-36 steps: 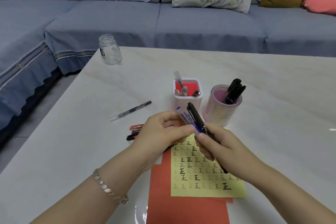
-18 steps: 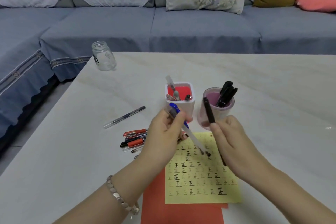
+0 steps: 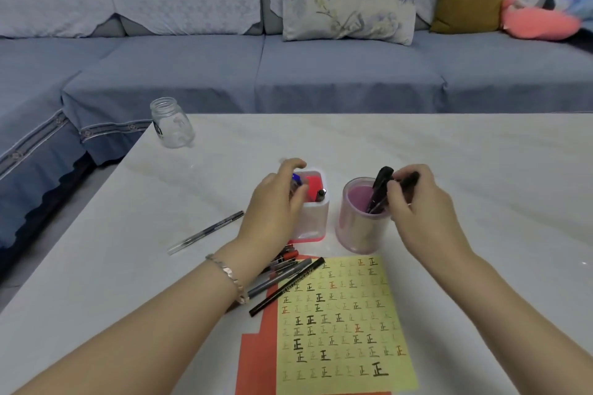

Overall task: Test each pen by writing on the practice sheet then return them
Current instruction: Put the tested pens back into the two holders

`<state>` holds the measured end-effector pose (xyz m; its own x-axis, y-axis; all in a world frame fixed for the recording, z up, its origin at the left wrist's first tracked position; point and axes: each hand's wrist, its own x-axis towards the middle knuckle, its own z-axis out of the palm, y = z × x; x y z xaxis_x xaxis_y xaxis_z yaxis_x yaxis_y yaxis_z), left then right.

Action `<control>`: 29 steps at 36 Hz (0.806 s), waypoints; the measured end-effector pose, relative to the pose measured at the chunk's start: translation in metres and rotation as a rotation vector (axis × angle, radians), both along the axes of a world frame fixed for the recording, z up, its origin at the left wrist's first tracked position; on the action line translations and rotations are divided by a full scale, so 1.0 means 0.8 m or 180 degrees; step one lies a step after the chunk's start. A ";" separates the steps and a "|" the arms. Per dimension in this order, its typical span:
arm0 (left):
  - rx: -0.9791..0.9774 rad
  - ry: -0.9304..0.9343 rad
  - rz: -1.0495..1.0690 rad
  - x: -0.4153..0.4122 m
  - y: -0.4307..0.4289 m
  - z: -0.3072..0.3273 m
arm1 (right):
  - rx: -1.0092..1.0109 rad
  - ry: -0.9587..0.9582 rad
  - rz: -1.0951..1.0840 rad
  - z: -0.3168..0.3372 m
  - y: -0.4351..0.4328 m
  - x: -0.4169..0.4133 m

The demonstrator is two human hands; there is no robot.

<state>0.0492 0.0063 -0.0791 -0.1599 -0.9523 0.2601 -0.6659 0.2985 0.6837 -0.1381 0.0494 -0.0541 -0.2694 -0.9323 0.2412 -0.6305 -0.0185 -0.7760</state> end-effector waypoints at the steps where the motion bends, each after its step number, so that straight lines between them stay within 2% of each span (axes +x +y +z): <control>1: -0.0141 -0.0255 0.0045 0.000 -0.003 -0.003 | 0.0081 0.0156 -0.0004 -0.008 -0.003 0.000; 5: -0.0068 -0.1143 0.0017 -0.002 -0.013 -0.003 | 0.0380 0.0844 0.0034 -0.030 -0.008 0.003; 8: 0.0048 -0.1196 -0.0121 0.002 -0.011 -0.002 | 0.0319 0.1064 -0.0025 -0.043 -0.002 0.004; 10: -0.0205 -0.0937 -0.0009 0.011 0.002 0.000 | -0.0093 0.1099 -0.0117 -0.046 0.010 0.009; 12: -0.0580 -0.0765 0.0106 0.025 0.022 -0.005 | -0.0796 0.1268 -0.0059 -0.050 0.022 0.014; 15: -0.0964 -0.0929 0.0204 0.049 0.052 -0.031 | -0.1225 0.1488 0.0645 -0.061 0.034 0.028; 18: -0.0381 -0.1128 0.0036 0.071 0.080 -0.059 | -0.0741 0.1858 0.1622 -0.077 0.034 0.051; 22: 0.0252 -0.1708 -0.0056 0.092 0.108 -0.093 | -0.0120 0.2207 0.2446 -0.094 0.024 0.088; 25: 0.0436 -0.1880 -0.0066 0.090 0.116 -0.092 | 0.0208 0.2662 0.2627 -0.103 0.016 0.107; 29: 0.0665 -0.1605 -0.0004 0.092 0.112 -0.099 | 0.0450 0.2953 0.2699 -0.108 0.008 0.114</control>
<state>0.1225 0.0958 -0.1587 -0.2172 -0.9751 -0.0438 -0.9263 0.1917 0.3245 -0.0472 0.0555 -0.1403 0.6404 -0.7619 -0.0970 -0.7680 -0.6357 -0.0778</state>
